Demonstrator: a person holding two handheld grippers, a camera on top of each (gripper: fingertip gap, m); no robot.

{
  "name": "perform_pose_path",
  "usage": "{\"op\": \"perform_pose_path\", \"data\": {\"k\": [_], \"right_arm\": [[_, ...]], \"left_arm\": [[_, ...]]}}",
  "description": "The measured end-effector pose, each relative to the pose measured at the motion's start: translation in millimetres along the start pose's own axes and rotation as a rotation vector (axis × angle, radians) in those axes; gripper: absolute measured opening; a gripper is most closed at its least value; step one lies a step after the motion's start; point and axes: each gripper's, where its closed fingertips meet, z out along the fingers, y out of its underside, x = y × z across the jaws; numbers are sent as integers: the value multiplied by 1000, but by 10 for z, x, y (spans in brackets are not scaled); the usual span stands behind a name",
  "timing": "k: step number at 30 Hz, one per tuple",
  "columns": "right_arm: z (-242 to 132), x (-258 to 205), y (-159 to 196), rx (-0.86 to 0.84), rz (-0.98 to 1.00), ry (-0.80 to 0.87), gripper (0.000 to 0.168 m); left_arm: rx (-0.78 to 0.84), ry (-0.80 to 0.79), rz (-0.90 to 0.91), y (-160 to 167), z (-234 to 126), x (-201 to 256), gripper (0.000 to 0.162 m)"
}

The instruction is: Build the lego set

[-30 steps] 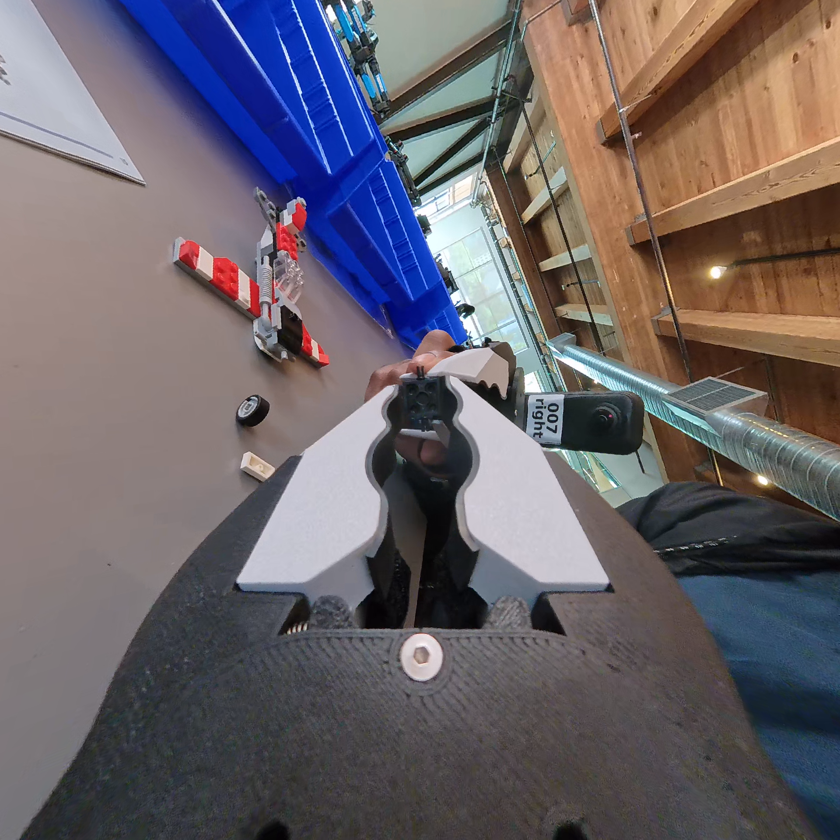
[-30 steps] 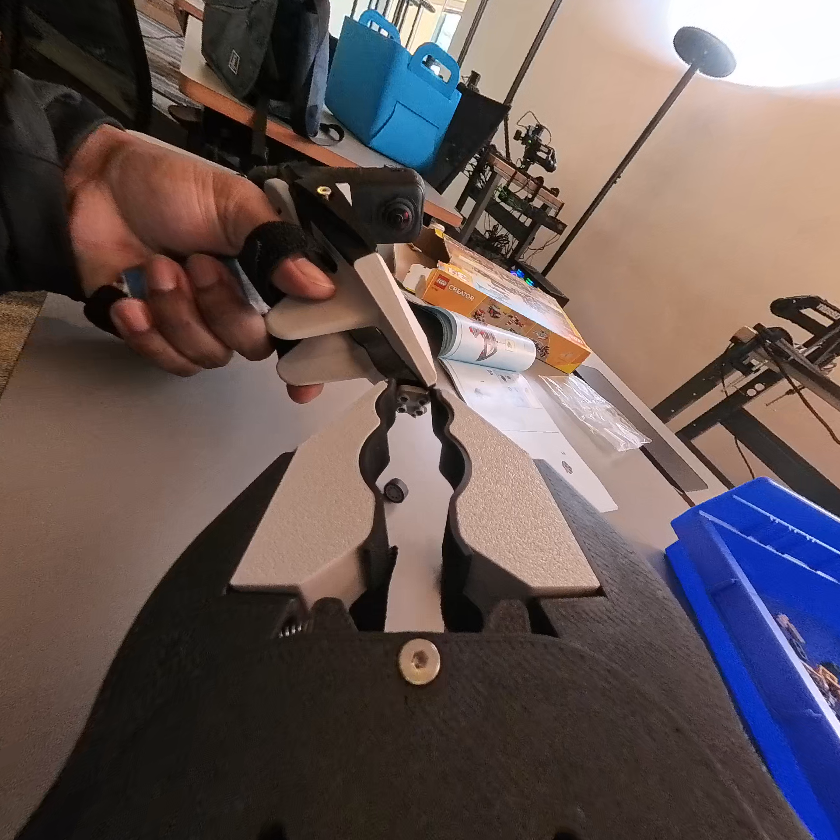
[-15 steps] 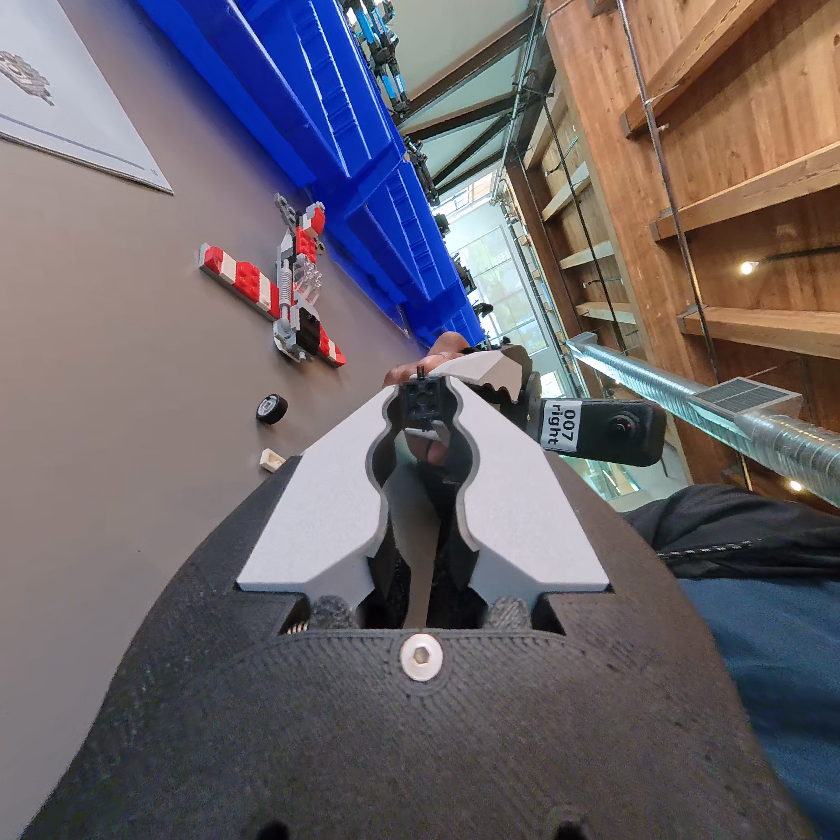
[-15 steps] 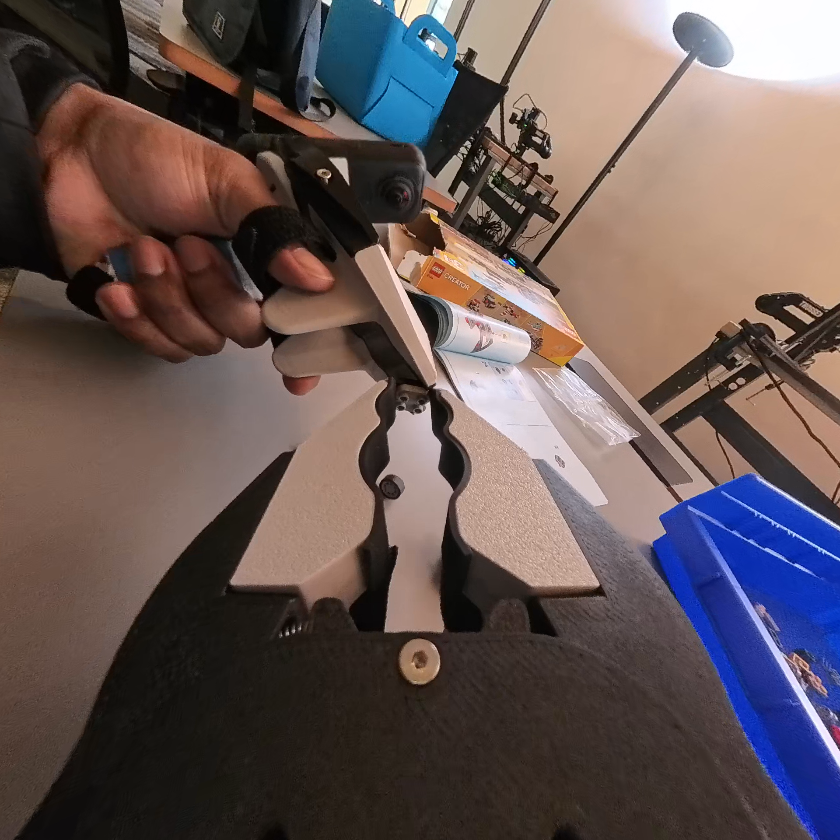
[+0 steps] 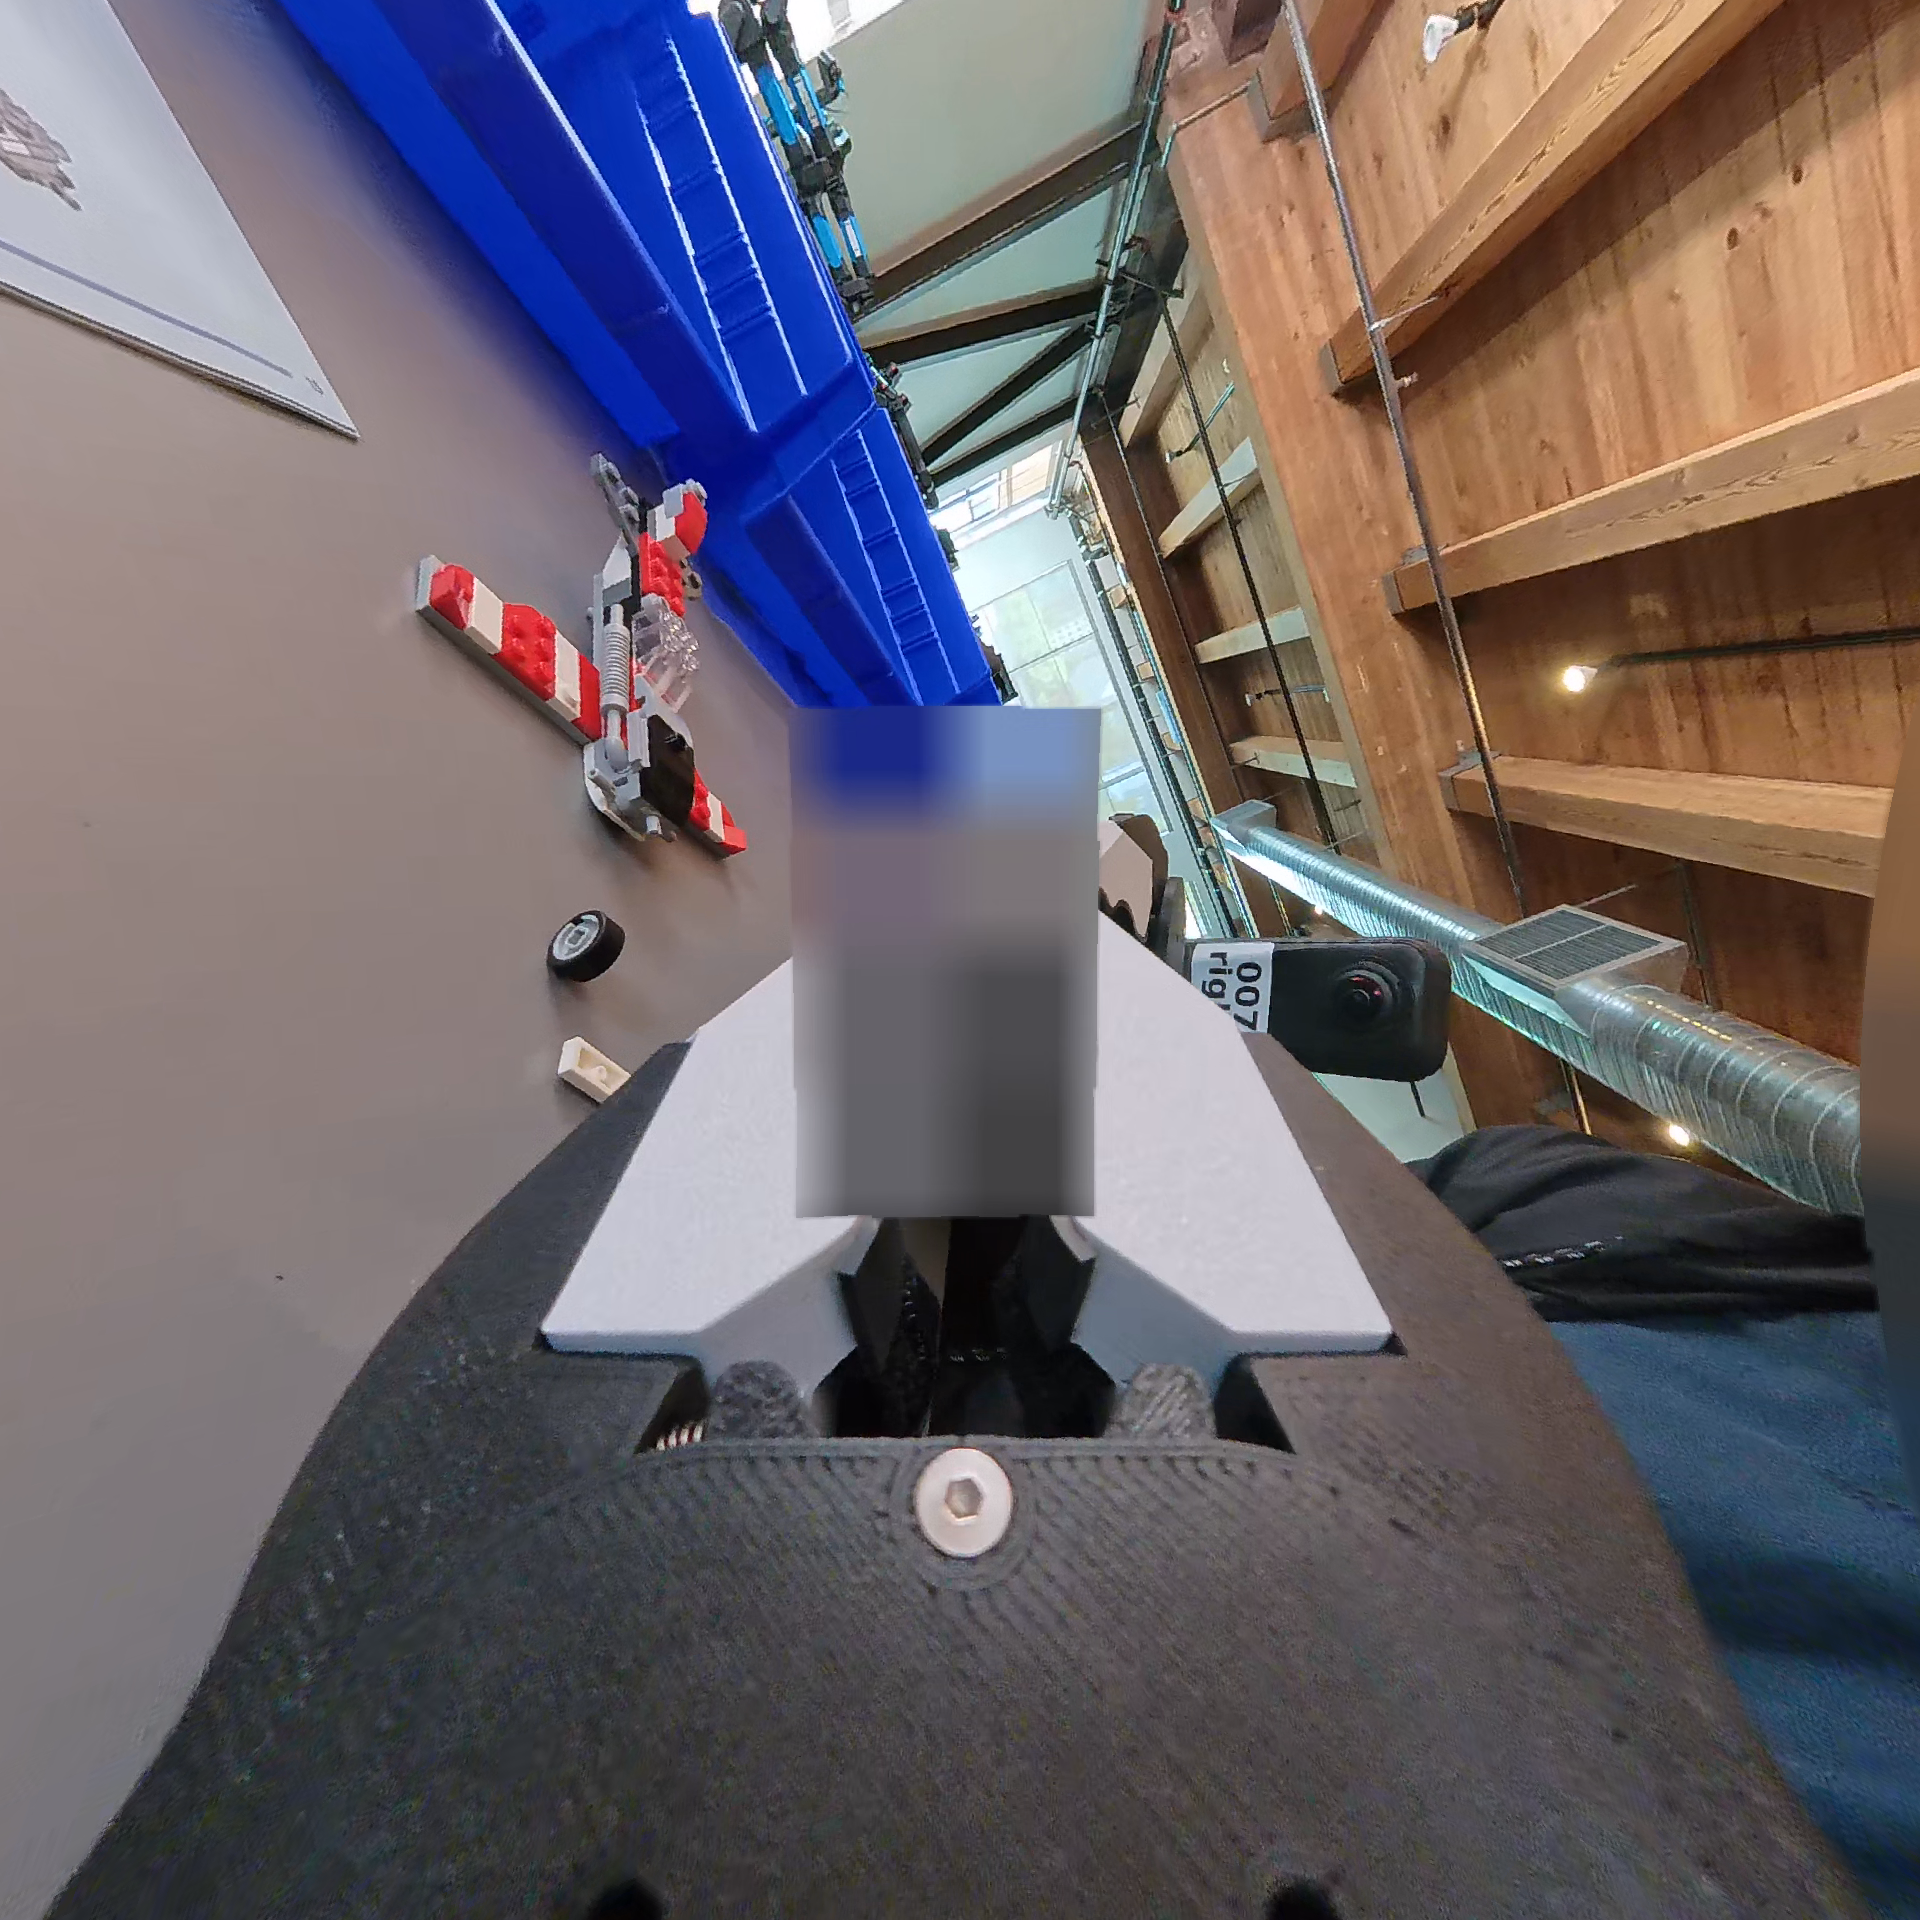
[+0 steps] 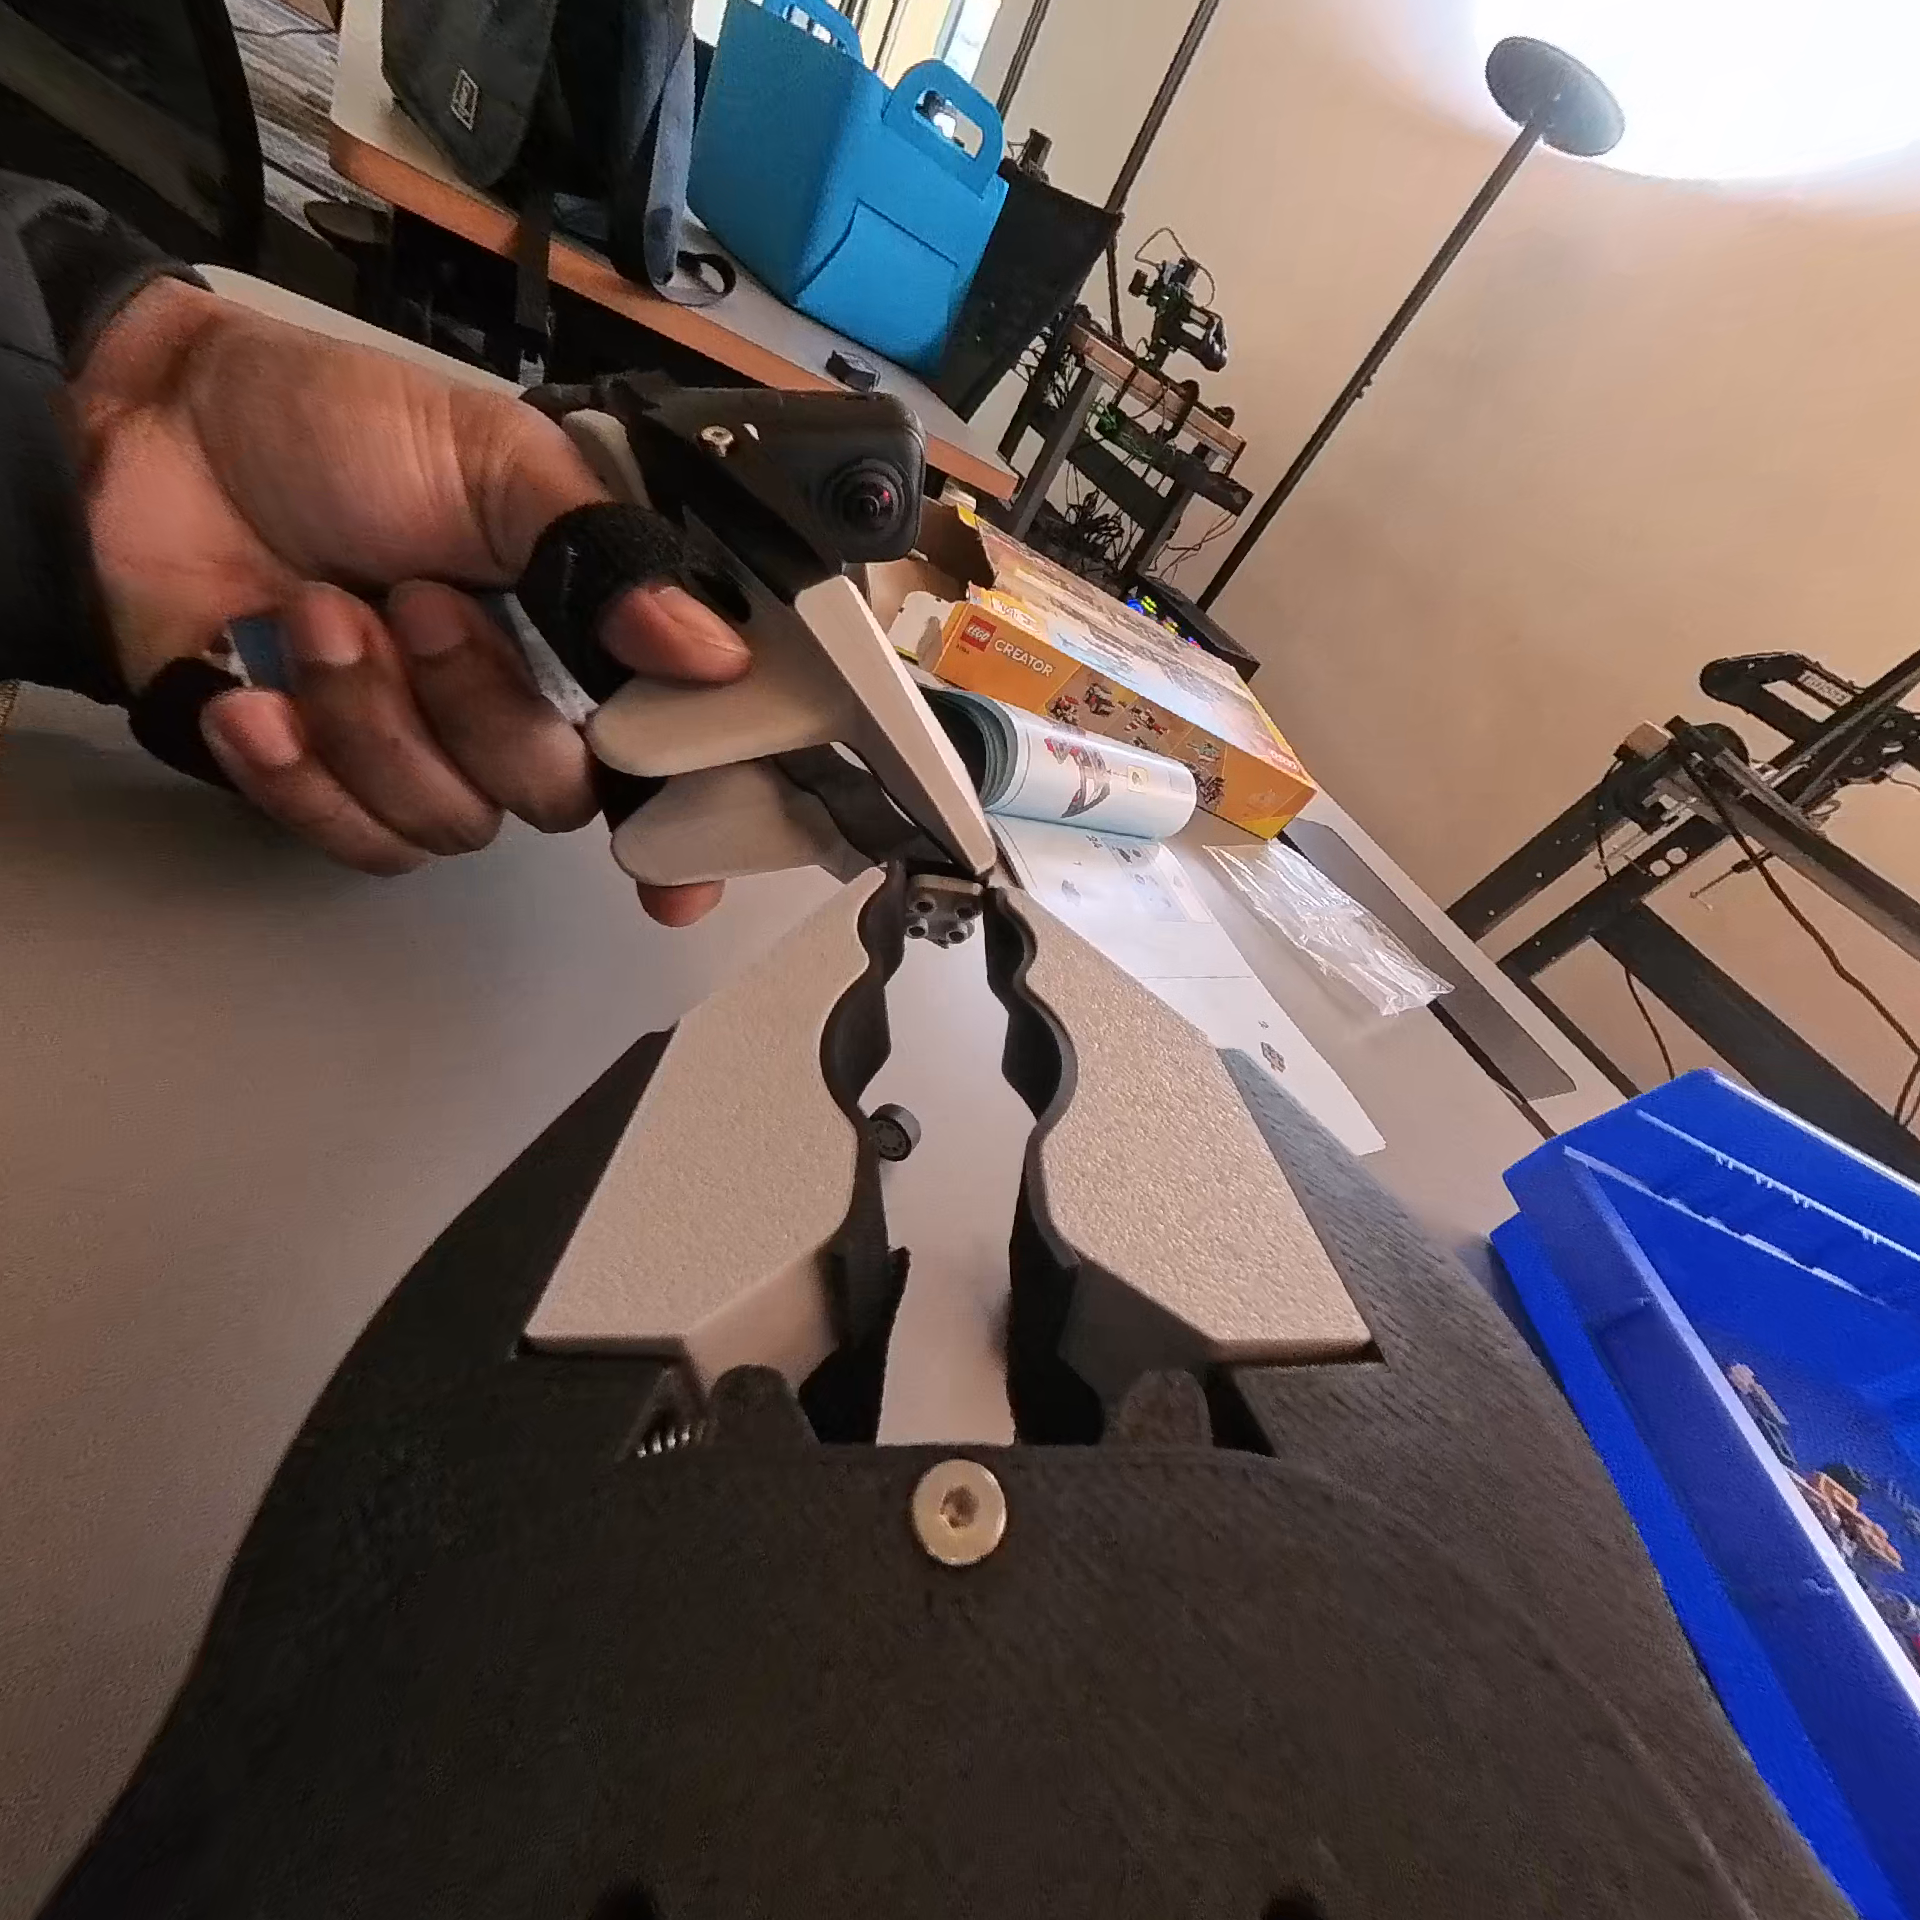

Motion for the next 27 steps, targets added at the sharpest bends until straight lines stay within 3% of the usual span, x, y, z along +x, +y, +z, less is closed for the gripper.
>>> {"op": "perform_pose_path", "data": {"k": [17,27], "right_arm": [[1,32,-32,34,42,26,18],[16,-11,-42,35,22,19,24]], "left_arm": [[50,49,-3,-78,-35,79,17],[-10,59,10,13,-20,123,17]]}}
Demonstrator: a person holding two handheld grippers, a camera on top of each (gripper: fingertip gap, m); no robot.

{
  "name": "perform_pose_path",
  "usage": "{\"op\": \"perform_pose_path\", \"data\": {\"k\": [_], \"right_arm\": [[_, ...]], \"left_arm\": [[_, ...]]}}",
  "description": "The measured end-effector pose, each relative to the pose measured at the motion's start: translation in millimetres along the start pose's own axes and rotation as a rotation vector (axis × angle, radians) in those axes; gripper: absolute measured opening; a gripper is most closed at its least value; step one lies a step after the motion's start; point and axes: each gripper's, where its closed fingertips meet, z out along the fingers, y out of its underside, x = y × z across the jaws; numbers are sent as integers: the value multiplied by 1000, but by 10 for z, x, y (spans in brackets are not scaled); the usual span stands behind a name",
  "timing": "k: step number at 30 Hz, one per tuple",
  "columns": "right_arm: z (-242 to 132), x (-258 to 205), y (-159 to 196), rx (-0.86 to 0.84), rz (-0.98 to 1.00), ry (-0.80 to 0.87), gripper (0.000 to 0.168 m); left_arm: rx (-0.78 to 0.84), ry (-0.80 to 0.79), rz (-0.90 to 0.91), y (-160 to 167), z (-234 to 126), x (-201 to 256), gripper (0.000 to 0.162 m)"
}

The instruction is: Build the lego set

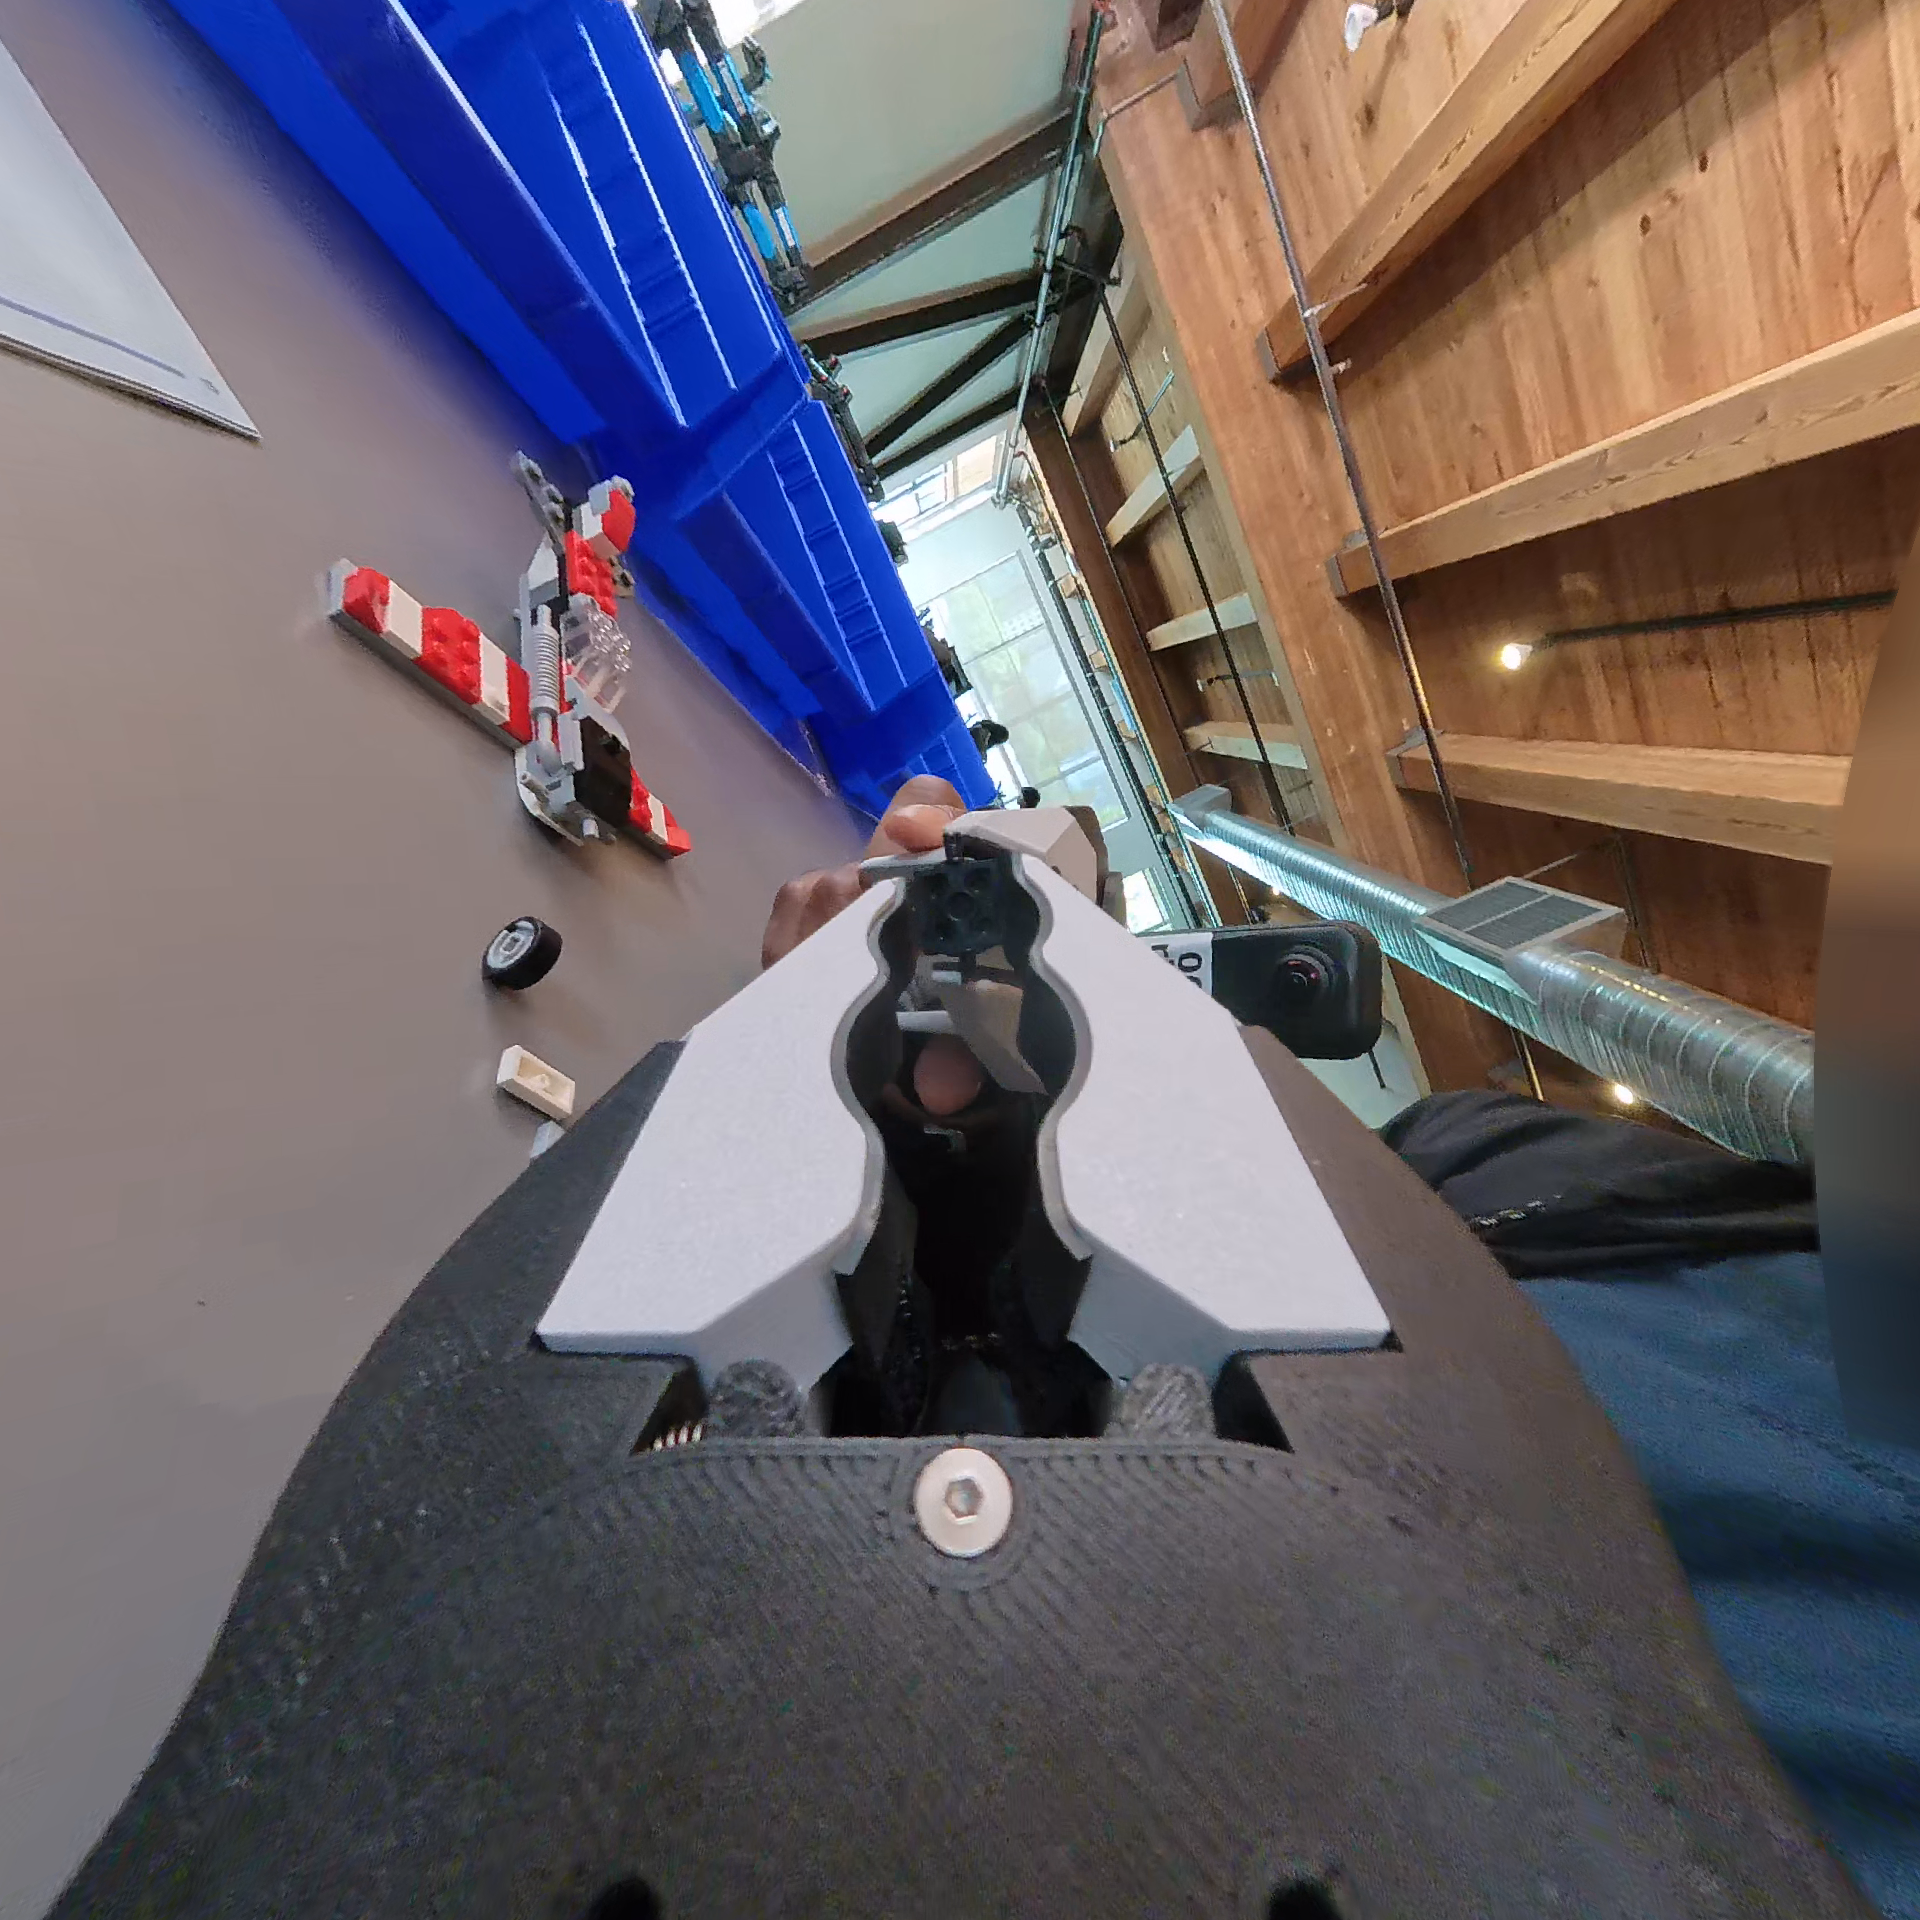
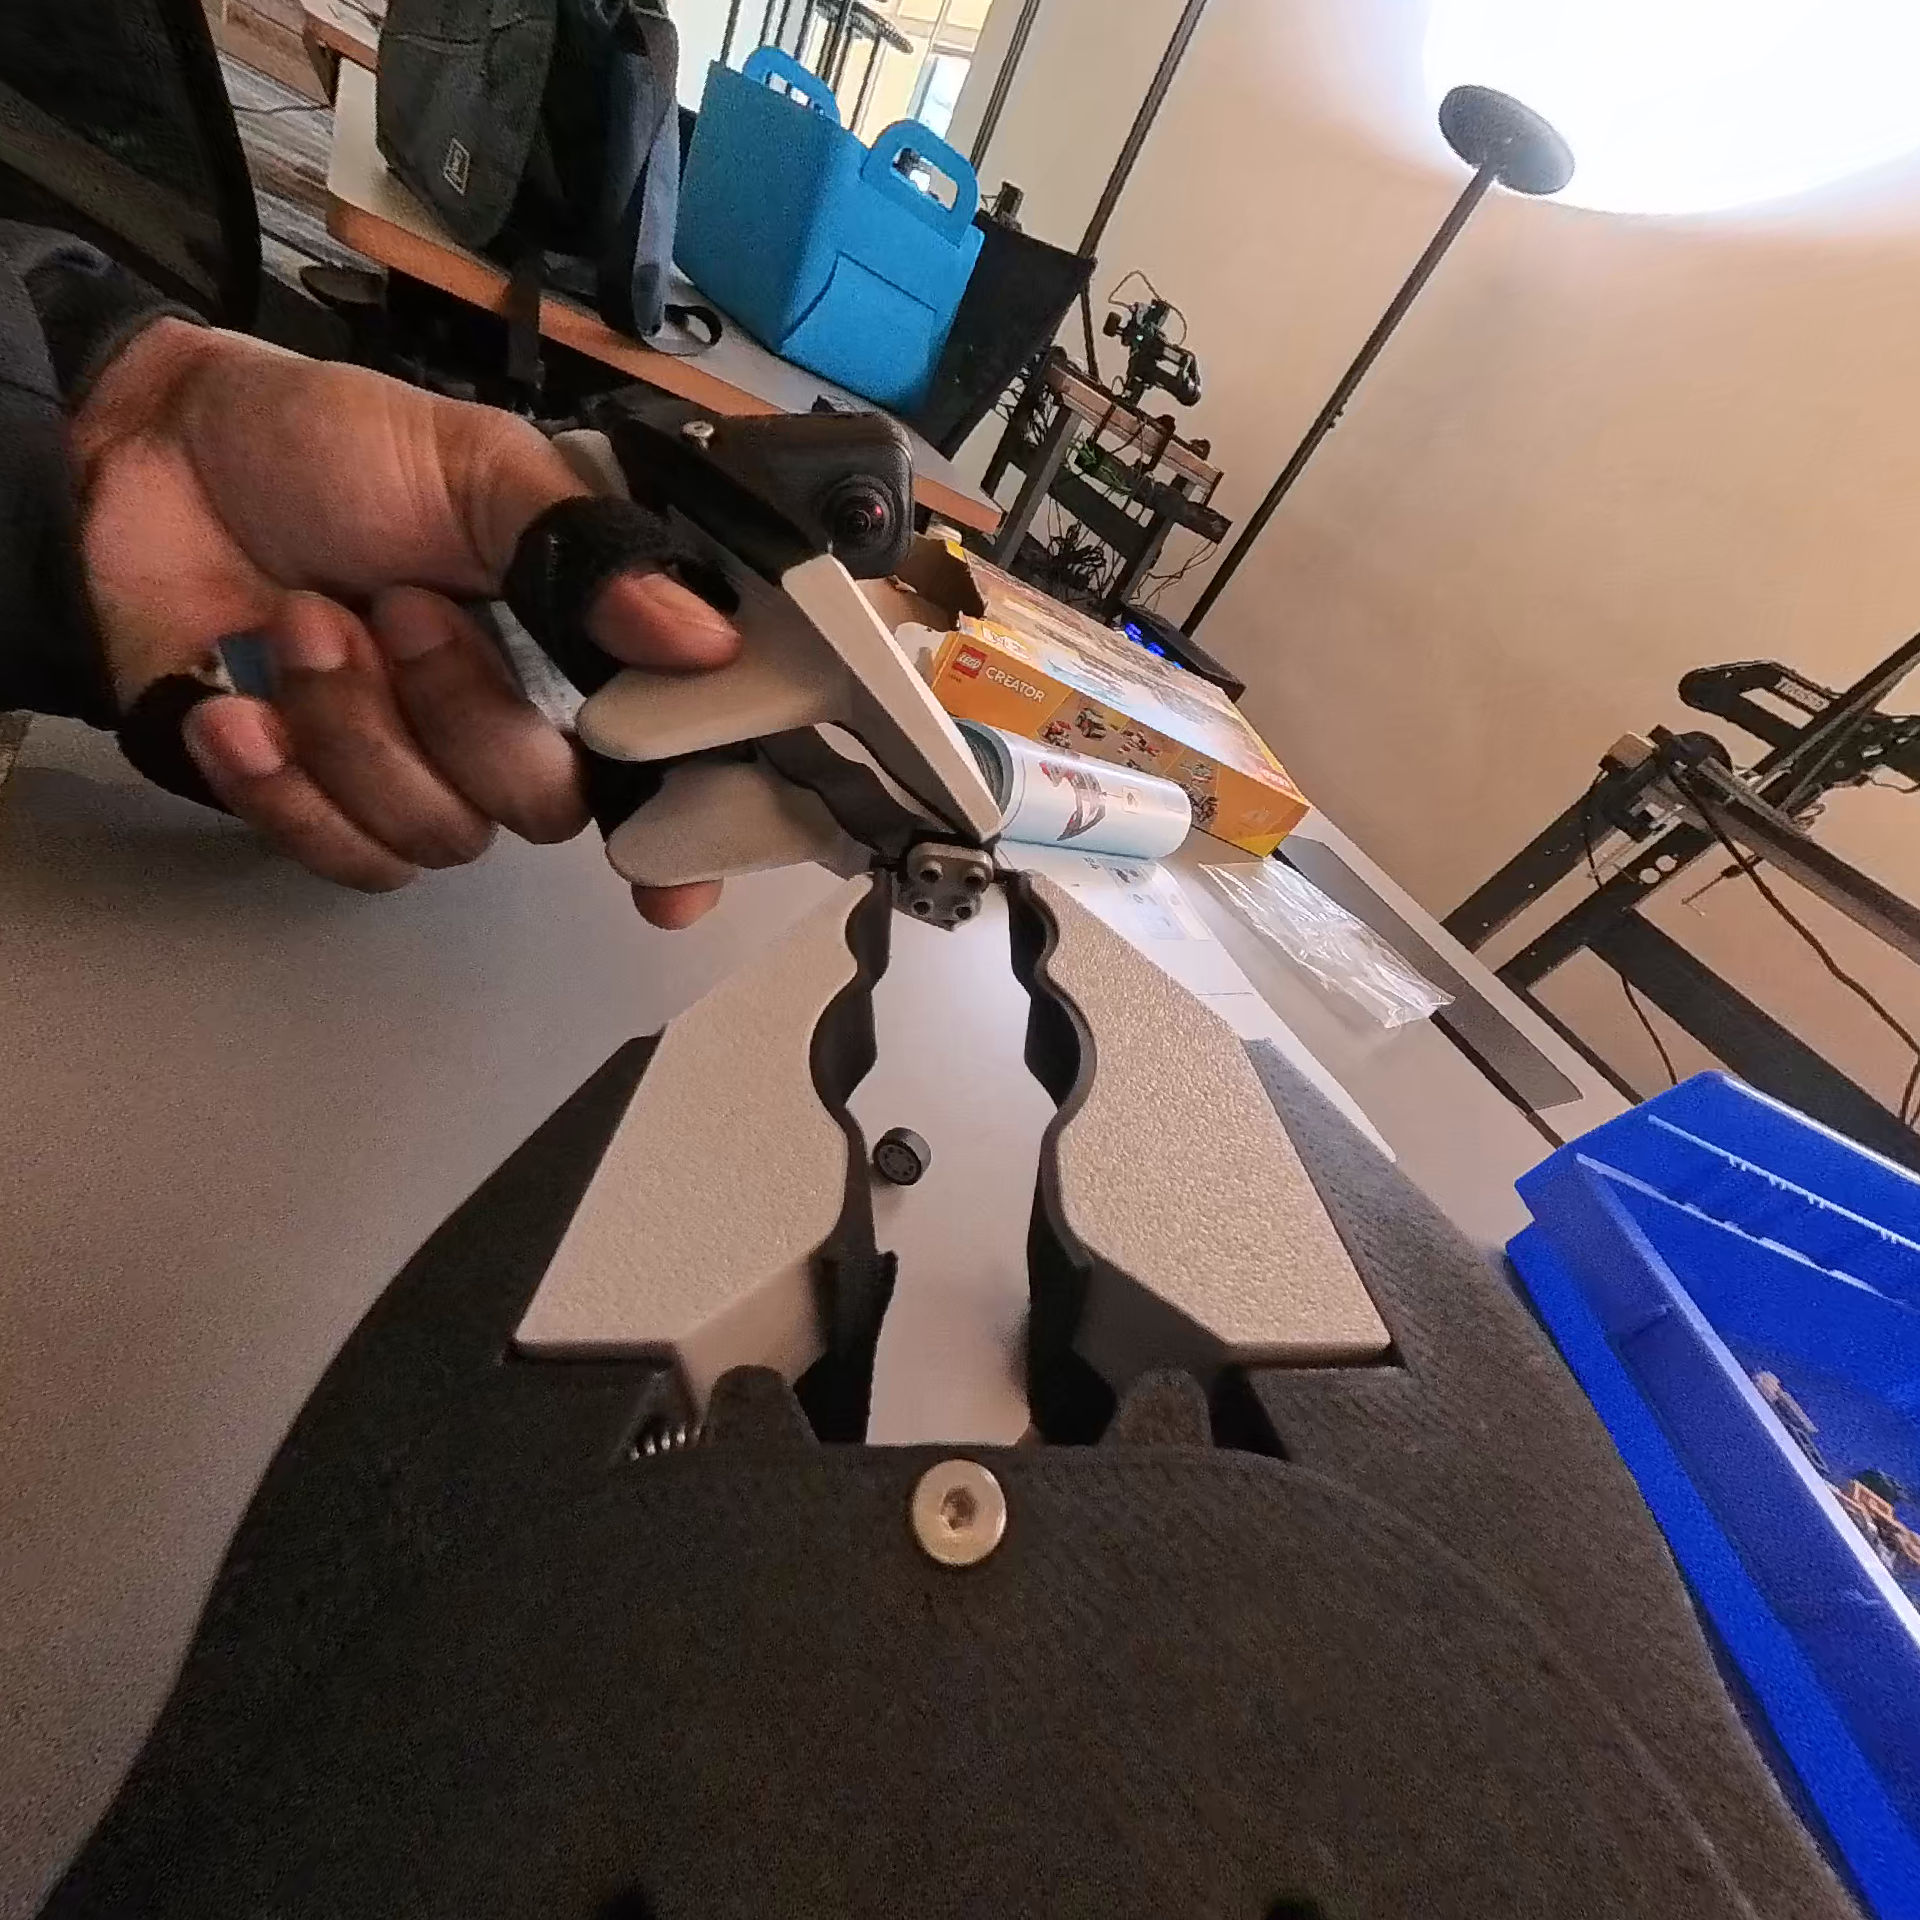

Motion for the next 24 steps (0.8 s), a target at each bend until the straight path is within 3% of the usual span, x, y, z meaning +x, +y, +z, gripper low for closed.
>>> {"op": "perform_pose_path", "data": {"k": [24], "right_arm": [[-3,14,3,-28,3,4,16]], "left_arm": [[15,-52,-9,-29,3,-83,15]]}}
